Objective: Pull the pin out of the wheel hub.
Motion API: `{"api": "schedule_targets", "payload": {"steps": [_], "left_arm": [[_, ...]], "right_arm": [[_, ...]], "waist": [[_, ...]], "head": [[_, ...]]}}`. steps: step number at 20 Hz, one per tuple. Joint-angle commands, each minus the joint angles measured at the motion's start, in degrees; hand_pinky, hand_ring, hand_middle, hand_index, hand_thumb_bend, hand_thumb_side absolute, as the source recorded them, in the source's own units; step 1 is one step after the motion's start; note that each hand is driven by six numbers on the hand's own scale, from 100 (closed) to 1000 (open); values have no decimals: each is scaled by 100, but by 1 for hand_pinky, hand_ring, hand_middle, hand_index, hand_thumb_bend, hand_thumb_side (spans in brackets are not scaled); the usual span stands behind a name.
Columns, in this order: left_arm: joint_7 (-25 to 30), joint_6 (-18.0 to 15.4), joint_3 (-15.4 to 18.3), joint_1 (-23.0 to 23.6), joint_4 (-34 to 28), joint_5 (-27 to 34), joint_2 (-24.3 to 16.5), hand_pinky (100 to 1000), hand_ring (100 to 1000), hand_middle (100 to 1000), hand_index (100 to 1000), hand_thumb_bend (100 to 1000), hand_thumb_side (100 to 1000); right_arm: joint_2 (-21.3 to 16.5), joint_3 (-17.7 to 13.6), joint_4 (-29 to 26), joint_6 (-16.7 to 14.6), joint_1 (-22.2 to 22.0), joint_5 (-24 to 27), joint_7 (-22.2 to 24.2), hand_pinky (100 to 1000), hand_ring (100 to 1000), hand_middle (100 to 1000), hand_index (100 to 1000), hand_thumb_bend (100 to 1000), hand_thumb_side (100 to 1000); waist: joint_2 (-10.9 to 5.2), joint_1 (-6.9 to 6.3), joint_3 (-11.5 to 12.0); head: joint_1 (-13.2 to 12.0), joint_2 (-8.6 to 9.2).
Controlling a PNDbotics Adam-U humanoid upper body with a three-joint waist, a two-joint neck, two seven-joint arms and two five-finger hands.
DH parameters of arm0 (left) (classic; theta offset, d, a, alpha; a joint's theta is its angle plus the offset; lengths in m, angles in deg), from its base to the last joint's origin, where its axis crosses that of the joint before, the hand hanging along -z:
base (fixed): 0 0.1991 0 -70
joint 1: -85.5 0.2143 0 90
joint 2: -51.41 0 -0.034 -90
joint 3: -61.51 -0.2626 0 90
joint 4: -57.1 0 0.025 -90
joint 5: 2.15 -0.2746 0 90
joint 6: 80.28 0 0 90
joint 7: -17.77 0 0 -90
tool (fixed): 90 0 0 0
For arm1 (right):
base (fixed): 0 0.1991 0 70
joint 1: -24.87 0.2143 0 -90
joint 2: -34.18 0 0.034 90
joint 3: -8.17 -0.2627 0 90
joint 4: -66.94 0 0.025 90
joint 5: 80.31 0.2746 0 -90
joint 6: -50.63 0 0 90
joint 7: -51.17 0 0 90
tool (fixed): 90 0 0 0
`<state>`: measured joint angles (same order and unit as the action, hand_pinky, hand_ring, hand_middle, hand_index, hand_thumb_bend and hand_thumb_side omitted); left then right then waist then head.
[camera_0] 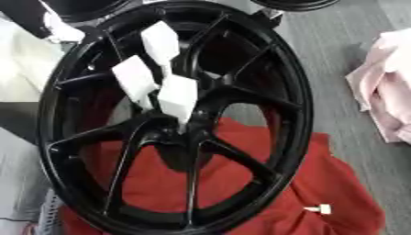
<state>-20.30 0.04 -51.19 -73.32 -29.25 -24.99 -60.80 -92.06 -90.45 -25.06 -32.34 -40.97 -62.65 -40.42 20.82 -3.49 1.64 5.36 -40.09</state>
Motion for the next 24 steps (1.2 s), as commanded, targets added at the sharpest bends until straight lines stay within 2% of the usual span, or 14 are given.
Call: {"api": "schedule_targets", "payload": {"steps": [1, 8, 13, 19, 24], "left_arm": [[4, -81, 141, -195, 50, -40, -35, 875, 831, 793, 852, 335, 409], [4, -234, 143, -311, 137, -122, 78, 873, 830, 796, 857, 362, 359], [4, -296, 113, -344, 209, -78, 144, 873, 832, 802, 857, 375, 332], [4, -384, 55, -343, 292, -46, 190, 873, 831, 794, 848, 378, 305], [4, -445, -18, -356, 341, -26, 230, 870, 831, 798, 848, 389, 301]], "right_arm": [[-159, -49, -87, 12, 62, -44, -9, 845, 783, 734, 748, 100, 847], [-125, -33, -93, 28, 93, -55, -23, 845, 782, 732, 745, 100, 851], [-106, -15, -110, 31, 150, -47, -29, 844, 781, 731, 745, 100, 851], [-82, -4, -144, 31, 195, -28, -26, 844, 781, 731, 745, 100, 853], [-58, -8, -158, 36, 216, -26, -42, 844, 780, 730, 745, 100, 853]], "waist": [[-85, 0, -25], [-6, -77, -106], [45, -120, -186], [82, -181, -324], [101, -198, -382]], "head": [[-3, 100], [-14, 159], [193, 284], [194, 326], [258, 466]]}}
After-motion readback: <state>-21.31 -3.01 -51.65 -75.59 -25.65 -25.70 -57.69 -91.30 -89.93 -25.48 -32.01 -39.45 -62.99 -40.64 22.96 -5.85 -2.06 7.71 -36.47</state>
